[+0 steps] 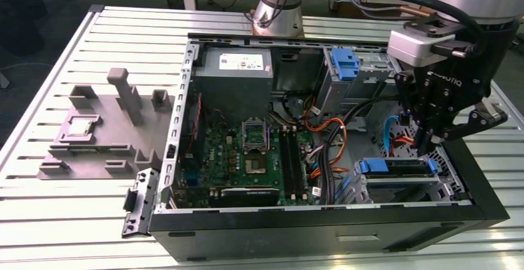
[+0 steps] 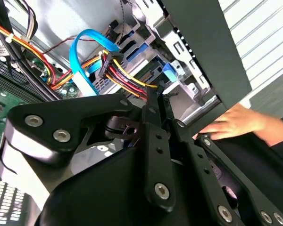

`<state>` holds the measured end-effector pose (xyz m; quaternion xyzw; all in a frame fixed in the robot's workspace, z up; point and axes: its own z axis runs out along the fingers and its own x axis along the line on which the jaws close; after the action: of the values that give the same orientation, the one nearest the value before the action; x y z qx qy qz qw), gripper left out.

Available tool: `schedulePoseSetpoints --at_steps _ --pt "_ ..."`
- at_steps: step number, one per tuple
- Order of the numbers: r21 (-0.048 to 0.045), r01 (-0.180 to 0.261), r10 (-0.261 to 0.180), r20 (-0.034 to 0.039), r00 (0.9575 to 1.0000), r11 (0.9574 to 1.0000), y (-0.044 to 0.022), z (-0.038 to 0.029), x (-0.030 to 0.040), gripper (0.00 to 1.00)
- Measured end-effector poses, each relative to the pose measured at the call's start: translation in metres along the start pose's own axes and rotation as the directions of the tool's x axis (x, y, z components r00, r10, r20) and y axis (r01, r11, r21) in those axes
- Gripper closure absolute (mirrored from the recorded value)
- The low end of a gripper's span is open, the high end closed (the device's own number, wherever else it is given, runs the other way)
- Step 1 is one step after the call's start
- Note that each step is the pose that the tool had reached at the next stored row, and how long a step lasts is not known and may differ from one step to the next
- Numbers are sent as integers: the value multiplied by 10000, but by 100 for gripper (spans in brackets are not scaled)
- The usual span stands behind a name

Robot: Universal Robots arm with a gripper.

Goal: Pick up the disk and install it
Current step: 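Insert the disk into the insertion slot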

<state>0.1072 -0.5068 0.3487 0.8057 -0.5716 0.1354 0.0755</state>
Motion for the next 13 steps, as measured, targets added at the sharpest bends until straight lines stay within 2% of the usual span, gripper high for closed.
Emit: schedulePoseSetpoints --at_steps 4,5,6,8,13 --pt "-113 -316 316 -10 9995 9994 -6 7 1 83" --pt "-163 -395 395 -5 9992 9991 -72 24 19 83" --pt "-174 -419 419 -4 9991 9990 -80 26 21 83" --pt "-215 -528 528 -12 9986 9984 -85 28 22 83" --pt "-395 -1039 1039 -35 9946 9938 -85 40 17 83"
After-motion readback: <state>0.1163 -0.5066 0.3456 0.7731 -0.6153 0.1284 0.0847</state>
